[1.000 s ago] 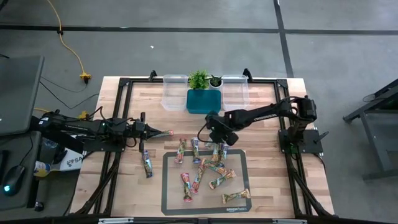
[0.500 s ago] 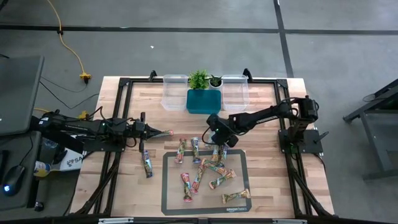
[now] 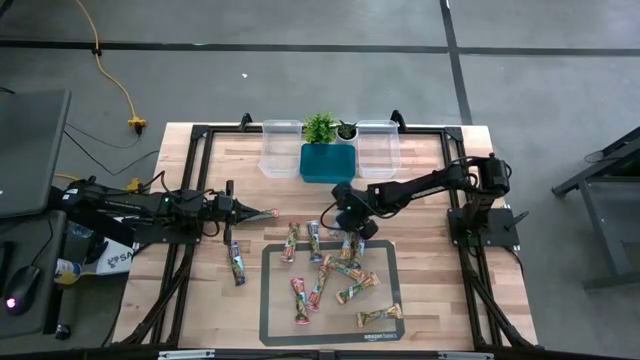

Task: Pick and place Granola Bars by type
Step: Put the yellow granola bar into the right transparent bin

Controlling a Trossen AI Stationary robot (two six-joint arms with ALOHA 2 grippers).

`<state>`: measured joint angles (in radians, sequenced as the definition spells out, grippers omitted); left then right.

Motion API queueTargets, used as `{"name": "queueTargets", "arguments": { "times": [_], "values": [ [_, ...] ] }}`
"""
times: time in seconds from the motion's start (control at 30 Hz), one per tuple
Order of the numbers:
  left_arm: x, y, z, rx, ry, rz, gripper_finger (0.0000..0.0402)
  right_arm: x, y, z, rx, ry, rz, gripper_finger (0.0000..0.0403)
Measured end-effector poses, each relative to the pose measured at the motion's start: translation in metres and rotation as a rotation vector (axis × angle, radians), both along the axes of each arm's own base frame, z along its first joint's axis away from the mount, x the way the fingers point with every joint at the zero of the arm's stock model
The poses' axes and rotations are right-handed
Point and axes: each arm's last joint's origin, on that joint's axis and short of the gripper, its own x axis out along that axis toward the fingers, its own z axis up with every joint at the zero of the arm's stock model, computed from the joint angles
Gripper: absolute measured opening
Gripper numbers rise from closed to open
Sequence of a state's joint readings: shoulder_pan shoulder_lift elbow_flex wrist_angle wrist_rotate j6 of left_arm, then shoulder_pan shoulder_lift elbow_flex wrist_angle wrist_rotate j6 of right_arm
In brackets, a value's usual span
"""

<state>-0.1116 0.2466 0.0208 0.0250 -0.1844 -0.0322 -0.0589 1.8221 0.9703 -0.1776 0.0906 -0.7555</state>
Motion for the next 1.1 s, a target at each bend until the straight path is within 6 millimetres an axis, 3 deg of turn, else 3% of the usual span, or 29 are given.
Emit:
{"name": "queueTargets", "arguments": {
  "times": [0.5, 0.77, 0.93, 1.1],
  "values": [
    [0.0, 0.0, 0.0, 0.0, 0.0, -0.001, 0.0001, -0.004, 0.0, -0.002, 0.159, 0.016, -0.218, 0.0121],
    [0.0, 0.0, 0.0, 0.0, 0.0, -0.001, 0.0001, -0.004, 0.001, -0.002, 0.285, -0.001, -0.437, 0.0084],
    [0.0, 0.0, 0.0, 0.0, 0.0, 0.0, 0.0001, 0.003, 0.001, 0.009, 0.384, -0.005, -0.539, 0.0062],
    [0.0, 0.0, 0.0, 0.0, 0.0, 0.0, 0.0001, 0.017, 0.001, 0.032, 0.51, -0.005, -0.572, 0.0049]
  ]
}}
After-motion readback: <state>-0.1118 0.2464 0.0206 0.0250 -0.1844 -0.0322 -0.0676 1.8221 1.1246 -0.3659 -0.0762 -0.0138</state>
